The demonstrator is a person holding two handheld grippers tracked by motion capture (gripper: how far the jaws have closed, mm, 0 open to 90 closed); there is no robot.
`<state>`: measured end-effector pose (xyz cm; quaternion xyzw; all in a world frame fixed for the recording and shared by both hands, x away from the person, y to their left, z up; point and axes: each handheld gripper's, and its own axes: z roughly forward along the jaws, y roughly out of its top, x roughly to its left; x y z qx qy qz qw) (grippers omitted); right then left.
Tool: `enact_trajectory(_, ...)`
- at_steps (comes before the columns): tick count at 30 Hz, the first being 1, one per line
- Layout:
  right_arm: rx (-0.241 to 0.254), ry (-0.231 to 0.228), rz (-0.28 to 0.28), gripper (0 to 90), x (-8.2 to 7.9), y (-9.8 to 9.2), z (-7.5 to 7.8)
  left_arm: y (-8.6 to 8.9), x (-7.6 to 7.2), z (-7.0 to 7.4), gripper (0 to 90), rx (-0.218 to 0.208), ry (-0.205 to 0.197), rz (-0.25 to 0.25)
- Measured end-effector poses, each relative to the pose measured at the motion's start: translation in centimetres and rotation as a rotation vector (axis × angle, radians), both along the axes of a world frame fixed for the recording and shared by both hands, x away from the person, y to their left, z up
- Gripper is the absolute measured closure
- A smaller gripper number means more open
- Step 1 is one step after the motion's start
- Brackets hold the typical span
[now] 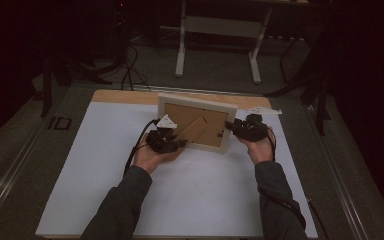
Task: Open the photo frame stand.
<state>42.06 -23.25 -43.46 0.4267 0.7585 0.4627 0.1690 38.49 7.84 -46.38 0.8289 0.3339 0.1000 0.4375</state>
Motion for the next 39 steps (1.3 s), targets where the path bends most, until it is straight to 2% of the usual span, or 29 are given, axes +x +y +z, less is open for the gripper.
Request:
enact_trajectory(23, -0.031, -0.017, -0.007, 61.7, 0.4, 0.6, 0.7, -0.5, -0.3, 0.2, 73.5, 0.042, -0.057, 0.021)
enact_trajectory(35, -0.045, -0.029, -0.006, 61.7, 0.5, 1.2, 1.1, -0.4, -0.5, 0.3, 73.2, 0.050, -0.065, 0.032)
enact_trajectory(39, -0.053, -0.032, -0.008, 61.6, 0.6, 1.3, 1.2, -0.6, -0.7, 0.3, 73.2, 0.040, -0.070, 0.031)
